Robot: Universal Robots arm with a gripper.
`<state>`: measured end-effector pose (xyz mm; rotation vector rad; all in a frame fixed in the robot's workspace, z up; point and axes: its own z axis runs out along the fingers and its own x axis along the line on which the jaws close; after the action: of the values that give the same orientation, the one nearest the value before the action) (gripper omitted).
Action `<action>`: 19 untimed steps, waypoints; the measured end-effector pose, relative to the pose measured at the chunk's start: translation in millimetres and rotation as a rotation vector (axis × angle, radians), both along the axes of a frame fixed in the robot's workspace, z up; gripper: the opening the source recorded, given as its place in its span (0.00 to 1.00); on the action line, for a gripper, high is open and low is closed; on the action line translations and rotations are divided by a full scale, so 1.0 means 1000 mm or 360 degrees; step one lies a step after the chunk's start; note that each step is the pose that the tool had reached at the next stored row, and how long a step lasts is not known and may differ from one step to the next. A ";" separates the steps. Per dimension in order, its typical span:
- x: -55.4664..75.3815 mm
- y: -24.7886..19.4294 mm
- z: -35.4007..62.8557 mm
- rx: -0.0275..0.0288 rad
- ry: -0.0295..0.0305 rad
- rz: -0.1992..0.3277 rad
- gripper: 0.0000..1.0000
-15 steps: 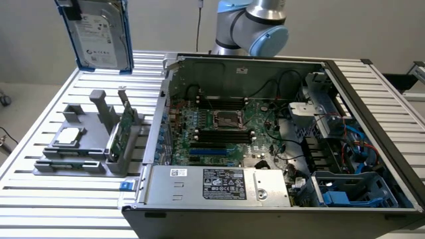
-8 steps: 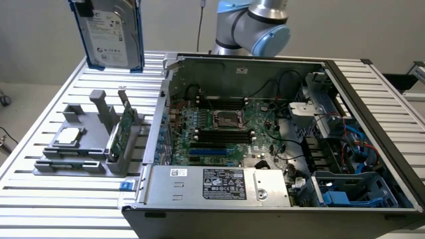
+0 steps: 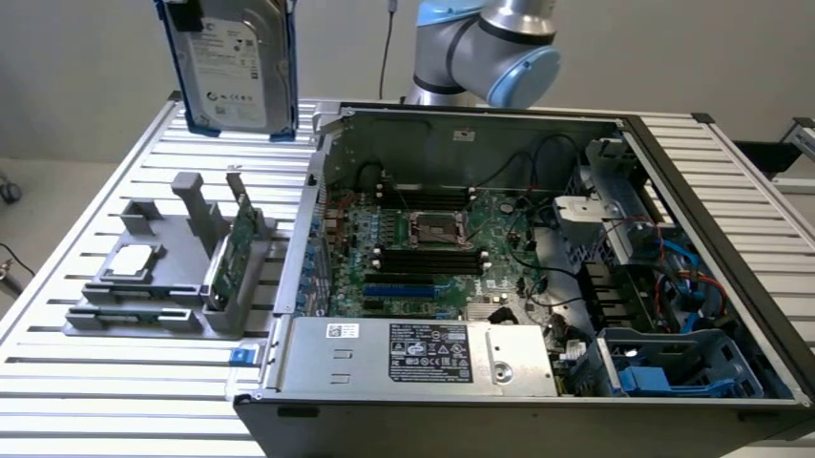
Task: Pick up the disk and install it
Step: 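Pick up the disk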
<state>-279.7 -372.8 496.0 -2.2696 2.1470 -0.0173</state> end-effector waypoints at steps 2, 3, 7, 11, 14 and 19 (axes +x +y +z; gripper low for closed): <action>0.006 -0.0026 0.0008 -0.00002 0.00002 0.0000 0.33; 0.009 -0.0037 0.0009 -0.00002 0.00003 0.0000 0.33; 0.017 -0.0076 0.0008 -0.00011 -0.00002 0.0000 0.33; 0.024 -0.0104 0.0009 -0.00030 -0.00015 0.0001 0.33; 0.030 -0.0120 0.0010 -0.00035 -0.00028 0.0002 0.33; 0.042 -0.0168 0.0009 -0.00035 -0.00032 0.0004 0.33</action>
<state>-237.3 -389.6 497.0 -2.2726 2.1440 -0.0219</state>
